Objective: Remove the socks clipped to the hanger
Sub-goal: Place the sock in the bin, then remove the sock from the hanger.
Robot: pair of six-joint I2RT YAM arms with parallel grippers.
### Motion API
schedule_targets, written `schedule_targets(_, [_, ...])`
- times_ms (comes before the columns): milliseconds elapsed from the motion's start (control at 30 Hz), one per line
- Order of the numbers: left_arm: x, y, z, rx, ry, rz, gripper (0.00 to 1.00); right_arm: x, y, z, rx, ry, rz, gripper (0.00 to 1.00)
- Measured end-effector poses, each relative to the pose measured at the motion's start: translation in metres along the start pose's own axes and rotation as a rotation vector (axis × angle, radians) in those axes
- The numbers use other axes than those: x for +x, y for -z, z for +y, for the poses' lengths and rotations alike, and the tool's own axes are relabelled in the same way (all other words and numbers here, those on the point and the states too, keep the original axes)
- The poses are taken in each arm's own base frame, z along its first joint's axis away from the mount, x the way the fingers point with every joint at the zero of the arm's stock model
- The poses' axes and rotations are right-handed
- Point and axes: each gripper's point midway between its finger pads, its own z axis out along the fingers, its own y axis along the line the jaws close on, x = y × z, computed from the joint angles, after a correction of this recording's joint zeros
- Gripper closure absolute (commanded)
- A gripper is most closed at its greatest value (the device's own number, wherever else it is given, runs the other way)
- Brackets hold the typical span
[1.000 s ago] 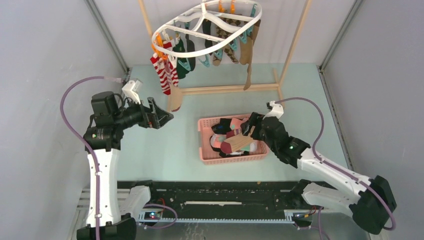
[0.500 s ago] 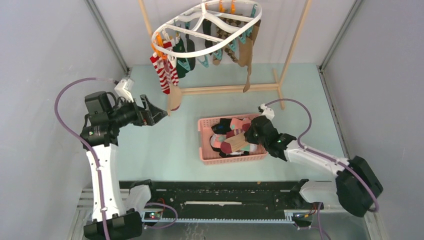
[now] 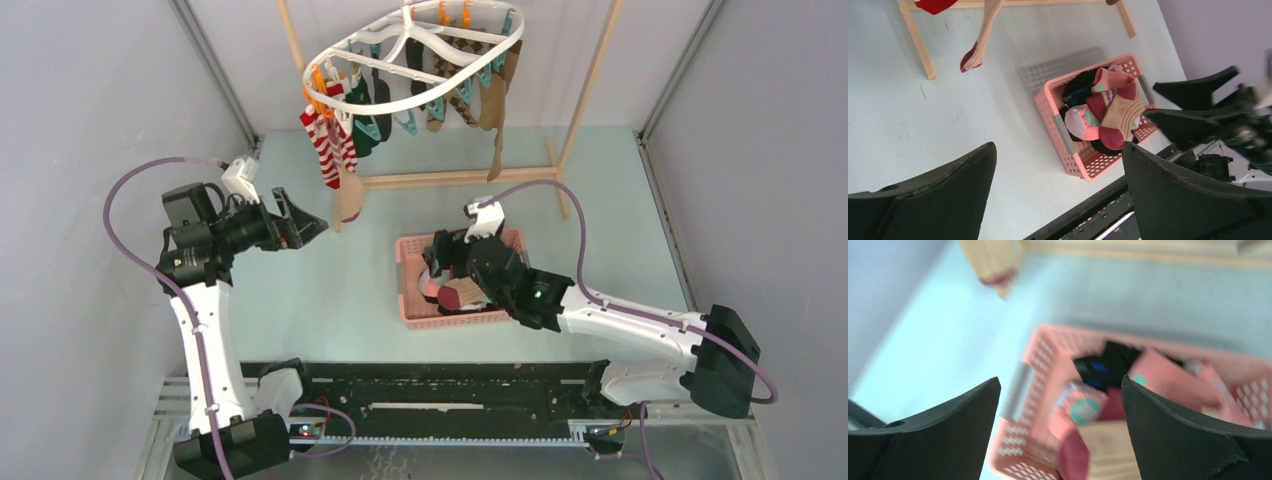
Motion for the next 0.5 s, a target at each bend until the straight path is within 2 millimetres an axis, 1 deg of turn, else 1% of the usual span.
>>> schedule_targets(100, [-0.001,0.001,0.006,-0.02,0.013,-0.004,0.0,-0.049,0.001,0.032,-0.105,-0.044,-0.127,0.0])
schedule_targets(133, [-0.002,0.001,0.009,-0.028,0.019,-0.005,0.0,-0.063,0.003,0.042,-0.144,-0.063,-0.166,0.0])
schedule_targets(167, [-0.001,0.002,0.011,-0.037,0.026,-0.005,0.0,-0.074,0.004,0.051,-0.188,-0.072,-0.198,0.0])
schedule_targets(233, [0.0,0.003,0.015,-0.052,0.039,-0.002,0.0,-0.092,0.005,0.07,-0.268,-0.064,-0.25,0.0])
schedule_targets(267, [0.0,0.004,0.017,-0.058,0.042,-0.001,0.0,-0.096,0.003,0.078,-0.295,-0.047,-0.259,0.0])
schedule_targets(333, [0.0,0.005,0.019,-0.069,0.049,0.002,0.0,-0.108,-0.007,0.098,-0.333,-0.007,-0.265,0.0])
schedule_targets(367, [-0.002,0.006,0.019,-0.072,0.051,0.003,0.0,-0.119,-0.015,0.114,-0.353,0.013,-0.273,0.0])
schedule_targets(433, [-0.007,0.007,0.019,-0.074,0.05,0.0,0.0,-0.134,-0.033,0.138,-0.38,0.04,-0.294,0.01])
schedule_targets(500, [-0.013,0.008,0.019,-0.077,0.05,-0.002,0.0,-0.136,-0.053,0.153,-0.389,0.066,-0.298,0.02])
